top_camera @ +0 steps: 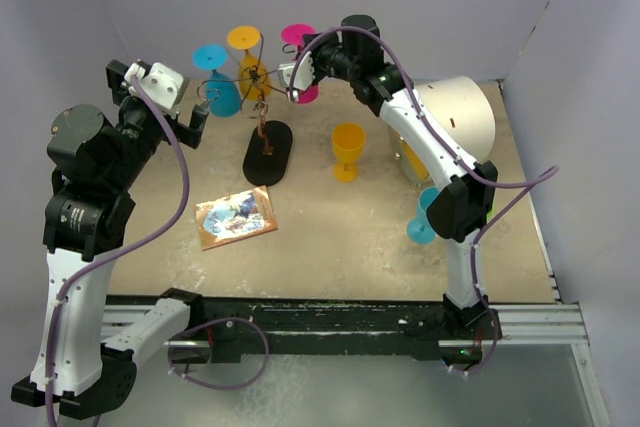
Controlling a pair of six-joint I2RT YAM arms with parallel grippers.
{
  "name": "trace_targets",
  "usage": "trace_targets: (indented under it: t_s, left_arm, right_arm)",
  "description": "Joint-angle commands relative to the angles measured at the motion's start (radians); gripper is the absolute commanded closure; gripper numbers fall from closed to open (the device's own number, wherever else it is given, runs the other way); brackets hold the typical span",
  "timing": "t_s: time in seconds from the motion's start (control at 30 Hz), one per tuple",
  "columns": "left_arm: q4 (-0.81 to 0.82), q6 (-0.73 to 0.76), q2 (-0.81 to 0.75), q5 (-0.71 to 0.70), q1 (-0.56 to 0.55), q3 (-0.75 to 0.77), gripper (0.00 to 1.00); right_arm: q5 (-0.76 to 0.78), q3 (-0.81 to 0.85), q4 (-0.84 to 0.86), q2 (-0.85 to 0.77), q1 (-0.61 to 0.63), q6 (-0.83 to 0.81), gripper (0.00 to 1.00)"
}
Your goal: Place the wine glass upside down on the wine glass rack
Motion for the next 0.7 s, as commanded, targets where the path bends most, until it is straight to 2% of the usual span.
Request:
trace_targets:
  t_s: [0.0, 0.67]
  left_arm:
    - [0.034, 0.011, -0.001, 0.000, 0.005, 0.006, 0.00]
    - [0.030, 0.017, 0.002, -0.003, 0.005, 0.009, 0.00]
  right_arm:
    - [0.022, 0.025, 0.067, -0.015, -0.001, 0.026, 1.00]
    - [0.022, 0.068, 0.078, 0.033, 0.026, 0.020, 1.00]
